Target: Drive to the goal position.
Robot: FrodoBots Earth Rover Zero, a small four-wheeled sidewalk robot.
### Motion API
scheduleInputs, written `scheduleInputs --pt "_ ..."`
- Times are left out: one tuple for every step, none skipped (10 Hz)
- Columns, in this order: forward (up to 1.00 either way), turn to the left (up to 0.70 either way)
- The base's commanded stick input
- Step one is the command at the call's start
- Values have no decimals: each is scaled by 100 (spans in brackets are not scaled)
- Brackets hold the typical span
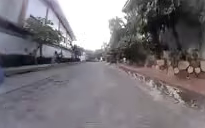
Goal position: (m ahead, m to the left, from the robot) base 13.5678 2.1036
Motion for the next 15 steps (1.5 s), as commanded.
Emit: scheduleInputs --pt "100 0" --pt "100 0" --pt "100 0" --pt "100 0" --pt "100 0" --pt "100 0" --pt "100 0" --pt "100 0" --pt "100 0" --pt "100 0" --pt "100 7" --pt "100 3" --pt "100 -20" --pt "100 -40" --pt "100 7"
